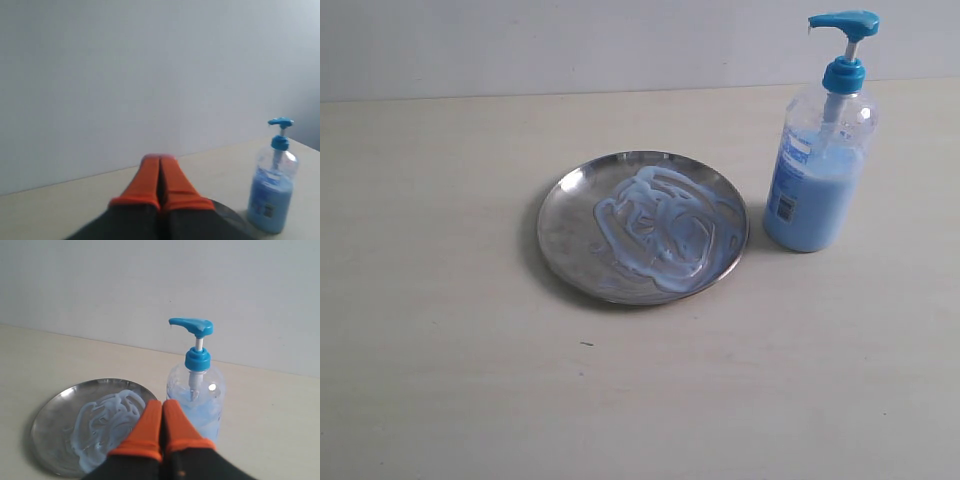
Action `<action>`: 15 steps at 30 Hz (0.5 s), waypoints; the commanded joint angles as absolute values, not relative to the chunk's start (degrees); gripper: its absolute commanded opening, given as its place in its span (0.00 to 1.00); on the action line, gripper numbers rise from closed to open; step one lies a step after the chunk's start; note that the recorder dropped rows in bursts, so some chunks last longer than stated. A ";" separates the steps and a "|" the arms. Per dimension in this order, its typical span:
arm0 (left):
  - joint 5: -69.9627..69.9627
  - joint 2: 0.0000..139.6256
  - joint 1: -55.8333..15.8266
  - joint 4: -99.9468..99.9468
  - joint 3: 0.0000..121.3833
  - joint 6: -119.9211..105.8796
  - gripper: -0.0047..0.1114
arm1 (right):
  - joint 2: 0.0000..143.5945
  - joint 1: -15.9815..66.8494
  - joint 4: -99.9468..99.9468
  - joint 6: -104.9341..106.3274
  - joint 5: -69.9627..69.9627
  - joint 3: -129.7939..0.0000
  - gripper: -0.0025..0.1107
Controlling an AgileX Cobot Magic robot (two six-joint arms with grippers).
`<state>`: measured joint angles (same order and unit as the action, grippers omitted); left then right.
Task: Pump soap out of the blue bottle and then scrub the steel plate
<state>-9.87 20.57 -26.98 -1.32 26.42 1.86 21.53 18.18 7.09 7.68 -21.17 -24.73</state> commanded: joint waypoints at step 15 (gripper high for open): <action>-11.60 0.61 -10.30 6.46 8.72 4.95 0.04 | 21.32 18.02 7.08 7.47 -20.03 -24.39 0.02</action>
<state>-11.38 2.35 -11.16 5.06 10.75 4.51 21.53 18.18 7.09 7.68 -21.17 -24.73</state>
